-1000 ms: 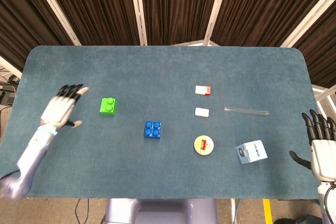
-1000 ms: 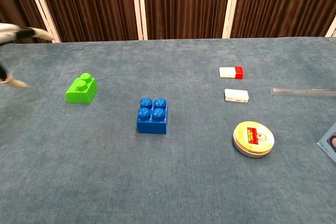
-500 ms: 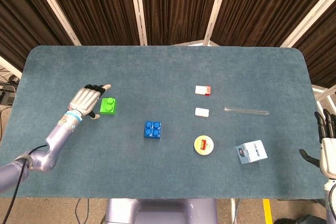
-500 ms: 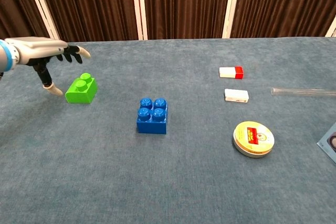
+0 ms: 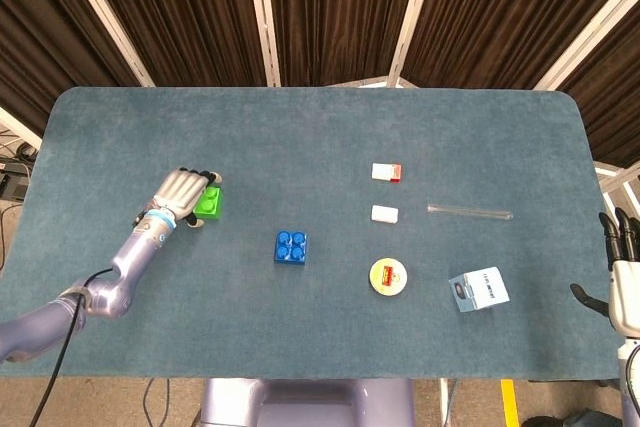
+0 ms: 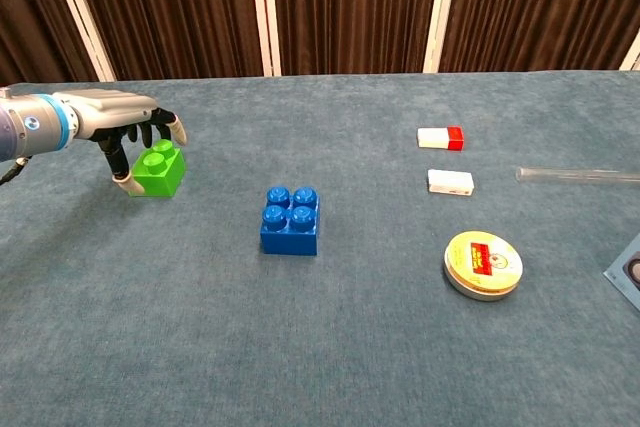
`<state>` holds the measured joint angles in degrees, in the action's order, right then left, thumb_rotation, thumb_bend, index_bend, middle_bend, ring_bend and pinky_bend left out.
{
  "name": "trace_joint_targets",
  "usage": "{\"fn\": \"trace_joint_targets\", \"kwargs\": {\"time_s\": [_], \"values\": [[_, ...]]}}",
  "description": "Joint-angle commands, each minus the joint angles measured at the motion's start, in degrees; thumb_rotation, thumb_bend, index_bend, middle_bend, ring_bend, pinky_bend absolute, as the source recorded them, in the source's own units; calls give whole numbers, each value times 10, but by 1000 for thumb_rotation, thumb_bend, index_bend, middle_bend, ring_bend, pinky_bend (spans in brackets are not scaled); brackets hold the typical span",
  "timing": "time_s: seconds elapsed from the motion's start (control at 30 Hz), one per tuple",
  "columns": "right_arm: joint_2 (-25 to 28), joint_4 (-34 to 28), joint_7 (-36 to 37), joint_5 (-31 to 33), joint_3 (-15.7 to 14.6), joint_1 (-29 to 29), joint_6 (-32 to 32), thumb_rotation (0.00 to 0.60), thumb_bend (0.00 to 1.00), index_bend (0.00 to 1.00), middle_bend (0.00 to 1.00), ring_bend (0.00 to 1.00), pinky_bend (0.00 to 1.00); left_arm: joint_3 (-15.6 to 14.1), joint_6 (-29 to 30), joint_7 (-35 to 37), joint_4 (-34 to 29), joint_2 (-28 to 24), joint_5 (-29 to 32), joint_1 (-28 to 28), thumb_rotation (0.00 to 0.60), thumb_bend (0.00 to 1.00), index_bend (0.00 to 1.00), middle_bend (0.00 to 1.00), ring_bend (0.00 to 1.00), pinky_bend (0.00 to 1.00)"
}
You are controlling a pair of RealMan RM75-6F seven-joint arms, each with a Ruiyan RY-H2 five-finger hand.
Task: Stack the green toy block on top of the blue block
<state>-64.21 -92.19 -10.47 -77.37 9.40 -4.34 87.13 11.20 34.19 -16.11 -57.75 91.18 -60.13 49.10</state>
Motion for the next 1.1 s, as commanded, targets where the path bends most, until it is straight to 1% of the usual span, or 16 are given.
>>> {"fn": "trace_joint_targets", "kwargs": {"time_s": [0.03, 0.1, 0.17, 0.23, 0.4, 0.47, 0.53, 0.7, 0.77, 0.87, 1.0, 1.1], "values": [[0, 1, 0, 1, 0, 0, -1, 600, 0, 18, 0, 0, 0, -1, -6, -1, 10, 8, 8, 6, 600, 115, 278, 299, 327, 306], [-1, 2, -1, 3, 1, -1, -2, 600, 0, 17, 0, 0, 0, -1, -9, 0, 16, 12, 13, 8, 600, 120, 312, 340, 377, 347], [-2, 3, -1, 5, 1, -1, -4, 600, 1, 17, 0, 0, 0, 1, -9, 2, 20, 16, 18, 10, 600, 135, 376, 398, 438, 400], [-3, 5, -1, 8, 2, -2, -7, 600, 2, 18, 0, 0, 0, 4, -4, 3, 19, 17, 24, 11, 600, 144, 426, 439, 473, 429], [-4, 8, 1, 12, 3, -3, -9, 600, 3, 18, 0, 0, 0, 9, 5, 3, -10, 1, 32, 12, 600, 144, 446, 455, 487, 440], [-3, 6, 3, 11, 3, -3, -8, 600, 3, 18, 0, 0, 0, 14, 12, 4, -35, -13, 36, 12, 600, 144, 446, 455, 488, 440], [-3, 6, 4, 11, 4, -2, -7, 600, 4, 18, 0, 0, 0, 21, 28, 3, -75, -33, 37, 11, 600, 143, 446, 455, 488, 439], [1, 2, 11, 11, 5, -2, -7, 600, 4, 18, 0, 0, 0, 36, 69, -1, -204, -87, 26, 10, 600, 145, 447, 455, 488, 440], [3, 0, 14, 11, 6, -2, -6, 600, 3, 18, 0, 0, 0, 40, 81, -10, -263, -104, 12, 15, 600, 144, 448, 455, 487, 440], [6, -2, 19, 10, 6, -1, -5, 600, 3, 18, 0, 0, 0, 37, 85, -29, -328, -120, 22, 23, 600, 145, 448, 455, 488, 440], [9, -2, 24, 12, 7, 1, -5, 600, 4, 18, 0, 0, 0, 28, 90, -69, -358, -115, 46, 44, 600, 145, 448, 455, 488, 440], [12, -3, 28, 14, 8, 2, -4, 600, 4, 18, 0, 0, 0, 18, 97, -101, -363, -101, 65, 62, 600, 144, 449, 455, 488, 440]]}}
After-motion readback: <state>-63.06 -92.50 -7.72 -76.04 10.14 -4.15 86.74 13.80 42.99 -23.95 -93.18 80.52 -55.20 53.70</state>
